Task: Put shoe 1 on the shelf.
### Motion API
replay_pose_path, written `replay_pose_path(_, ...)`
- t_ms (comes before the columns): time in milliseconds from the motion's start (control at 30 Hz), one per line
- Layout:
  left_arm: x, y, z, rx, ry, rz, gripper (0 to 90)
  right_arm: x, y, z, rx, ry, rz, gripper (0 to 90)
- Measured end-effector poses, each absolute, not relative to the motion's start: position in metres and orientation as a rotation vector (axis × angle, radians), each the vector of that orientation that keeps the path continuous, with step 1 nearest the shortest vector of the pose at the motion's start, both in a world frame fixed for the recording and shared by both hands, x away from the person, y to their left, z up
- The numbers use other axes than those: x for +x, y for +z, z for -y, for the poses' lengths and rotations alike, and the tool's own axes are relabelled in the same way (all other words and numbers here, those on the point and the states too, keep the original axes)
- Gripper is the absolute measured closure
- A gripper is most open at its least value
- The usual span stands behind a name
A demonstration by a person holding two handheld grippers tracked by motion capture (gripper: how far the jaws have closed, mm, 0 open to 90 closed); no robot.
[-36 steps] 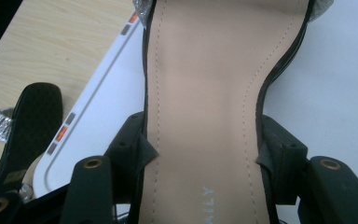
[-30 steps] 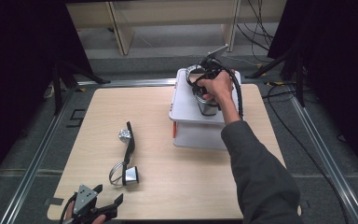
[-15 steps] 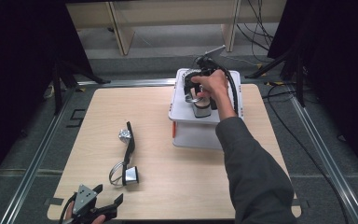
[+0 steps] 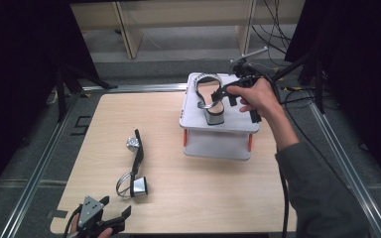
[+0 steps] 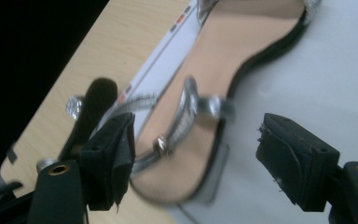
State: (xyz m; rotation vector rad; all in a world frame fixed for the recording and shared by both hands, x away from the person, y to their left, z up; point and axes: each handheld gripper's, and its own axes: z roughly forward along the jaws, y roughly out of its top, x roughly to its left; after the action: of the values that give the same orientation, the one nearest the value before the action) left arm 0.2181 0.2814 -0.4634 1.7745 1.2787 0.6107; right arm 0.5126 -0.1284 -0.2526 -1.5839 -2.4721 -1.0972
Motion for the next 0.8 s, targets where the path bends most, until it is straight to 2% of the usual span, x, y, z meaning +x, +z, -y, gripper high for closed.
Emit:
replay_pose_path(200, 0.218, -0.463, -0.282, 1.775, 0.618, -1.285, 16.4, 0.471, -0.254, 0.162, -1.574, -1.065, 2.642, 28.7)
replay_pose_path(400, 0.219, -0.464, -0.282, 1.773, 0.613, -1.294, 16.3, 0.435, -0.284, 0.207, -1.57, -0.96, 2.8, 27.6)
replay_pose_path(633, 0.22, -0.465, -0.282, 1.764, 0.61, -1.321, 15.0, 0.426, -0.317, 0.23, -1.607, -0.965, 2.752, 27.7)
replay_pose_path(800, 0.22, -0.465, -0.284, 1.783, 0.611, -1.329, 15.1, 0.429, -0.328, 0.229, -1.625, -0.966, 2.724, 29.0)
